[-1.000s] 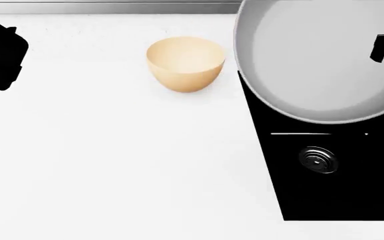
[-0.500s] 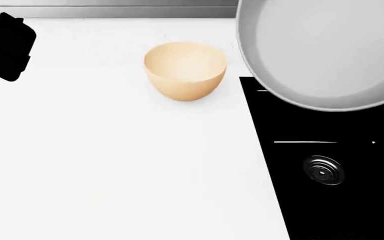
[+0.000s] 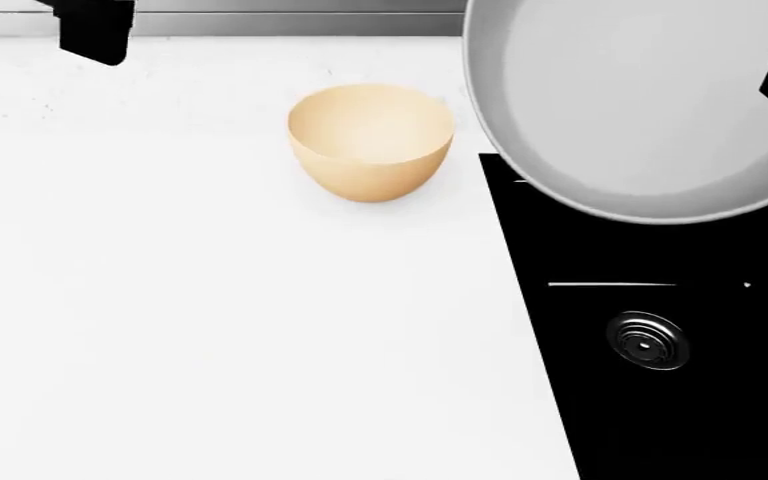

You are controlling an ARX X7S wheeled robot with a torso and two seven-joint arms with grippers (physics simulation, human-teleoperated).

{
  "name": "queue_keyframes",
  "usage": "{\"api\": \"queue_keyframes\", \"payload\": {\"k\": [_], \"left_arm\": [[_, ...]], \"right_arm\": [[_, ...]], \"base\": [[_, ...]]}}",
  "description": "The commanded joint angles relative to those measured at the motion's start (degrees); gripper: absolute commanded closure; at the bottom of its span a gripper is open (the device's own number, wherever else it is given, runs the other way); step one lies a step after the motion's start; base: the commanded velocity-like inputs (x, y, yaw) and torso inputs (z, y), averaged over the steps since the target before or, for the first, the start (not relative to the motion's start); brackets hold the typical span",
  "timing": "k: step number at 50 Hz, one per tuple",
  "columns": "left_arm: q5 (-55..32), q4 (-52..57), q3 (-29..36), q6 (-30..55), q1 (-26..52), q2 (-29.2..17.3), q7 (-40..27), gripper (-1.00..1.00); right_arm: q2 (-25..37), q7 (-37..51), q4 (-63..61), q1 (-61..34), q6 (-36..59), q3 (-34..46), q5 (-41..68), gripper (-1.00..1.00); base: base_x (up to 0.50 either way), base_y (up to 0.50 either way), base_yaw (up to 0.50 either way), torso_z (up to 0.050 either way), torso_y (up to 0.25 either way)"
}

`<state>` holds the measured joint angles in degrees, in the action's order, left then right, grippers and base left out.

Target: Stack the bowls in the sink.

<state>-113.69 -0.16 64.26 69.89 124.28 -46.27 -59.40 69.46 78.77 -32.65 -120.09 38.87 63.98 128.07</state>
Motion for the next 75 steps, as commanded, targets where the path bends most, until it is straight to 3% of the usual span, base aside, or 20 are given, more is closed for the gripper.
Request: {"api": "queue_keyframes", "payload": {"k": [1,15,24,45,63,70,75], "left_arm": [[5.3,-5.1,-0.4,-7.6,-5.5,4.9,2.8,-1.0],[7.8,-6.3,0.3,-9.5,-7.9,6.7,3.2,-1.0],[7.1,-8.3,0.0,-10.8,-8.7,7.8,2.6,-1.0],[5.9,-26.1,3.9,-11.7,-16.8,20.6,12.2,-1.0],[-2.9,-33.4,-1.2,-19.8,-23.5,25.2,8.1,-1.0],[-0.5,-36.2,-0.3,-20.3,-23.0,27.3,11.1,-1.0],[-2.2,-40.1,-1.1,-22.8,-23.7,29.4,8.1,-1.0]], "right_arm": [[0.2,-0.5,0.1,0.0,-0.3,-0.9,-1.0,1.0],[0.8,-0.9,-0.4,1.0,-1.2,-1.5,-1.7,1.0],[0.1,-0.7,0.1,0.9,-0.5,-1.5,-1.7,1.0],[1.5,-2.0,-0.6,2.3,-1.2,-2.3,-2.0,1.0],[4.3,-4.0,-2.6,5.6,-3.1,-2.3,-3.9,1.0],[4.8,-4.7,-3.1,6.9,-4.0,-2.1,-4.8,1.0],[5.6,-5.3,-3.6,7.9,-4.8,-2.1,-5.4,1.0]], "base": [[0.0,0.0,0.0,0.0,0.0],[0.43,0.0,0.0,0.0,0.002],[0.01,0.0,0.0,0.0,0.0],[0.0,0.0,0.0,0.0,0.0],[0.0,0.0,0.0,0.0,0.0],[0.0,0.0,0.0,0.0,0.001],[0.0,0.0,0.0,0.0,0.0]]}}
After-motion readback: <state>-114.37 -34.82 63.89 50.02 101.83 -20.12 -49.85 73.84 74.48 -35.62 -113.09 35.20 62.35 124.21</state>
